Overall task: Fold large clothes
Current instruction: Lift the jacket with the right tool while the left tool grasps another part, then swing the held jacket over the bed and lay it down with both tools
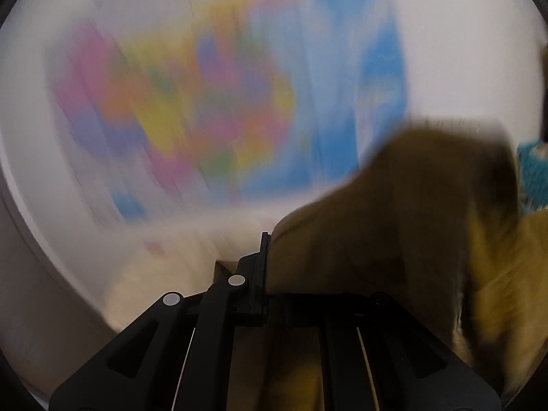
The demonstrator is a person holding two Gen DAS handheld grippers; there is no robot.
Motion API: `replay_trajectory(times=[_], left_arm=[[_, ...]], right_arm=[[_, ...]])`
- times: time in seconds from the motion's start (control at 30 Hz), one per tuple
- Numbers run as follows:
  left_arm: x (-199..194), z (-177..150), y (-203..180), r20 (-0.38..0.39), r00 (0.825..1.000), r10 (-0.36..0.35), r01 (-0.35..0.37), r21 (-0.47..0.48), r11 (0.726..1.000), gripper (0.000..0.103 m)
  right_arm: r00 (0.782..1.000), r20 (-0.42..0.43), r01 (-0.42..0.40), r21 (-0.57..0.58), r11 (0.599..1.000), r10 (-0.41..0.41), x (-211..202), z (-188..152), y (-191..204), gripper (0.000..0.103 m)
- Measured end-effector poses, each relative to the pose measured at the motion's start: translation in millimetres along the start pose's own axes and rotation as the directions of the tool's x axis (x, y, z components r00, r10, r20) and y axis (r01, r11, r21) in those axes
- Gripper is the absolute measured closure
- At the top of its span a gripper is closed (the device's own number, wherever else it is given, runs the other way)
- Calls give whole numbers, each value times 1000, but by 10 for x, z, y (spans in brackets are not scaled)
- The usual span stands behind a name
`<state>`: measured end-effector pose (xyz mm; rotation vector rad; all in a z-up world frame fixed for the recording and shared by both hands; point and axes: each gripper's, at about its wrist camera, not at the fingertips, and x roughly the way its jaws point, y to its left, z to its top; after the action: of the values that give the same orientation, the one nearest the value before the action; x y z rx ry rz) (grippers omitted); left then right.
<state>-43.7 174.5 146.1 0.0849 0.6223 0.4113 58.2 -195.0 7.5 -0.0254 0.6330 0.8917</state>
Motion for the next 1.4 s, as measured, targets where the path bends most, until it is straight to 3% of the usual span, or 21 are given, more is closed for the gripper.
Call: replay_trajectory(times=[0.1, 0.17, 0.23, 0.27, 0.3, 0.33, 0.37, 0.47, 0.53, 0.6, 0.63, 0.7, 0.77, 0.83, 0.87, 0.9, 1.0, 1.13, 1.23, 1.3, 1.4], left_arm=[[1034, -362, -185, -216, 975, -52, 54, 6, 998, 97], [1460, -551, -302, -290, 956, -52, 62, 26, 998, 97], [1646, -592, -318, -301, 952, -60, 71, 27, 997, 98], [1702, -583, -296, -304, 949, -79, 86, 11, 996, 98], [1731, -564, -243, -305, 947, -104, 107, -9, 994, 98], [1777, -549, -205, -301, 946, -117, 118, -14, 993, 97], [1791, -525, -164, -296, 947, -123, 124, -15, 992, 96], [1853, -512, -145, -300, 943, -145, 150, -8, 989, 95], [1860, -511, -189, -297, 942, -159, 166, 1, 986, 95], [1879, -542, -214, -297, 940, -169, 176, -2, 984, 95], [1898, -551, -218, -300, 938, -173, 180, -3, 984, 95], [1936, -567, -222, -303, 936, -177, 186, 0, 983, 95], [1932, -571, -227, -305, 936, -179, 190, 7, 982, 95], [1939, -582, -223, -311, 932, -186, 197, 6, 980, 95], [1953, -589, -221, -314, 930, -189, 200, 5, 980, 95], [1970, -587, -210, -320, 926, -199, 208, -4, 978, 95], [1995, -505, -156, -315, 922, -227, 226, -39, 973, 97], [1979, -239, -28, -278, 924, -264, 244, -107, 964, 99], [1966, 32, 55, -238, 925, -295, 263, -157, 952, 99], [2019, 176, 40, -234, 931, -279, 247, -156, 956, 99], [2295, 215, -56, -296, 923, -244, 207, -149, 967, 98]], right_arm=[[979, -175, 113, 71, 991, -99, 896, -195, -428, 91], [953, -260, 178, 67, 982, -155, 1218, -311, -582, 87], [920, -304, 264, 20, 964, -246, 1362, -377, -643, 64], [902, -313, 304, -24, 952, -296, 1374, -390, -631, 45], [880, -313, 351, -78, 933, -357, 1400, -389, -596, 26], [859, -292, 393, -154, 907, -421, 1354, -382, -510, 22], [853, -243, 411, -235, 881, -462, 1252, -367, -372, 21], [868, -120, 401, -400, 824, -481, 1009, -360, 28, 7], [900, -80, 316, -561, 766, -429, 962, -478, 416, 6], [901, -98, 249, -680, 690, -422, 1139, -602, 659, 6], [889, -76, 237, -769, 594, -452, 1314, -737, 834, 6], [872, -49, 219, -851, 477, -487, 1616, -928, 968, 7], [873, -87, 190, -846, 499, -481, 1821, -909, 979, 11], [881, -134, 164, -813, 558, -454, 1957, -825, 931, 48], [880, -176, 151, -776, 612, -441, 2004, -726, 860, 79], [887, -199, 142, -742, 656, -417, 2027, -660, 803, 95], [943, -144, 169, -567, 806, -298, 1773, -225, 589, 99], [987, -46, 136, -272, 953, -154, 1415, 390, 181, 100], [995, 4, 97, -114, 989, -98, 1322, 717, -119, 100], [997, -27, 73, -11, 997, -73, 1455, 874, -341, 100], [986, -110, 128, 10, 992, -126, 1888, 870, -512, 100]])
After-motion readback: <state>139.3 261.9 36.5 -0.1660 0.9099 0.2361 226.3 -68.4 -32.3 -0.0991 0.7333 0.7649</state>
